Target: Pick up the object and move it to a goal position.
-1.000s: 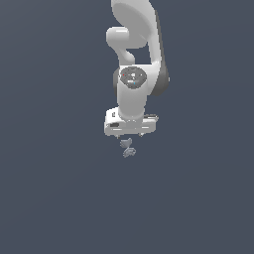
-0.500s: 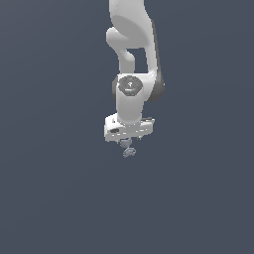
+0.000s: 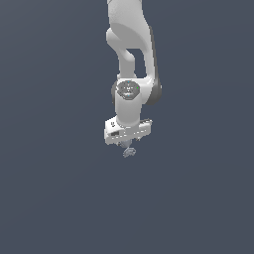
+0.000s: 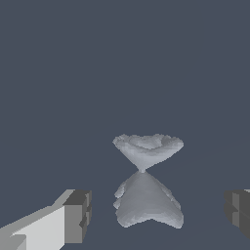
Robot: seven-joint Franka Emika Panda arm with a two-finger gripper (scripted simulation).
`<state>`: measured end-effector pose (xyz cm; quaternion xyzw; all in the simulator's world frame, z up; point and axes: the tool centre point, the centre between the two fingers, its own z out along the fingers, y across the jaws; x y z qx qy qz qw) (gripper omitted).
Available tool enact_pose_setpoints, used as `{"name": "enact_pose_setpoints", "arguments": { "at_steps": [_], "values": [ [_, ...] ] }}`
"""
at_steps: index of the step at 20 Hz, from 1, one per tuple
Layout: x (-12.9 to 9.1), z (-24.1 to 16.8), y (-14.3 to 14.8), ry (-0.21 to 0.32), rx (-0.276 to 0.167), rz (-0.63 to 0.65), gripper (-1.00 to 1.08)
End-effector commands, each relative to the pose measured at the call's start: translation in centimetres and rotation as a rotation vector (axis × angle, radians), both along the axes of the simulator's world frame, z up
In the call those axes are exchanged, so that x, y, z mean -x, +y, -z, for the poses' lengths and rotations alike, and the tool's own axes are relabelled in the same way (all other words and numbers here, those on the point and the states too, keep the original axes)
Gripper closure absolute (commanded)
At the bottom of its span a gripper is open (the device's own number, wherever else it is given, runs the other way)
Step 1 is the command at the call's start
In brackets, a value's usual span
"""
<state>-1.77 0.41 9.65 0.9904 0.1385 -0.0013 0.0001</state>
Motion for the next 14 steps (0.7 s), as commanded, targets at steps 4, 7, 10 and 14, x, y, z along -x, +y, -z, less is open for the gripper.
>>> {"name": "enact_pose_setpoints", "arguments": {
  "at_steps": [4, 7, 10, 14],
  "values": [
    [0.0, 0.5, 0.0, -0.001, 0.0, -0.001, -0.92],
    [0.0, 1.7, 0.0, -0.001, 0.0, -0.002, -0.92],
    [0.1, 3.2, 0.0, -0.002, 0.0, -0.003, -0.92],
    [0.1, 4.7, 0.0, -0.002, -0.001, -0.005, -0.92]
  ]
}}
